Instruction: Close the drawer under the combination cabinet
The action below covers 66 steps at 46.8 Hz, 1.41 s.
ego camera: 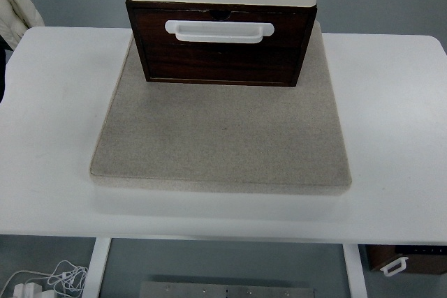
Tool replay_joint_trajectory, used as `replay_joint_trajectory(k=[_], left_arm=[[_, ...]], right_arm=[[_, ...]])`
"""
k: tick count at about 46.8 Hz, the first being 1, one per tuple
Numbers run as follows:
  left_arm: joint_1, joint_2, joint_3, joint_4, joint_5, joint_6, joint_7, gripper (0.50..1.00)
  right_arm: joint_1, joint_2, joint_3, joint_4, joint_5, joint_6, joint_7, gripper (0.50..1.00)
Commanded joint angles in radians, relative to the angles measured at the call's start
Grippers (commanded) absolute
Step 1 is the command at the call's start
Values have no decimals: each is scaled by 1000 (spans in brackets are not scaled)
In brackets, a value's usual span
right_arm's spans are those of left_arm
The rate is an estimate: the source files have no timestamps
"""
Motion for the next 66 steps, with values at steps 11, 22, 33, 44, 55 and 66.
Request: replay_joint_trajectory(k=[11,22,33,44,55,66], left_arm=[[-14,23,-2,130,-73,149,2,999],[-14,43,14,242,-133,191,11,999],[-6,60,15,385,-133,195,28,999],[49,60,20,501,-134,169,54,999],[172,54,20,503,-208,120,52,996],[249,30,21,503,-277,70,54,999]], right_arm=[[0,0,0,0,0,0,0,952],[0,0,2,0,2,0,0,952],[0,0,3,0,0,-1,0,952],[0,0,3,0,0,0,0,952],[0,0,2,0,2,0,0,952],[0,0,0,0,0,0,0,952]])
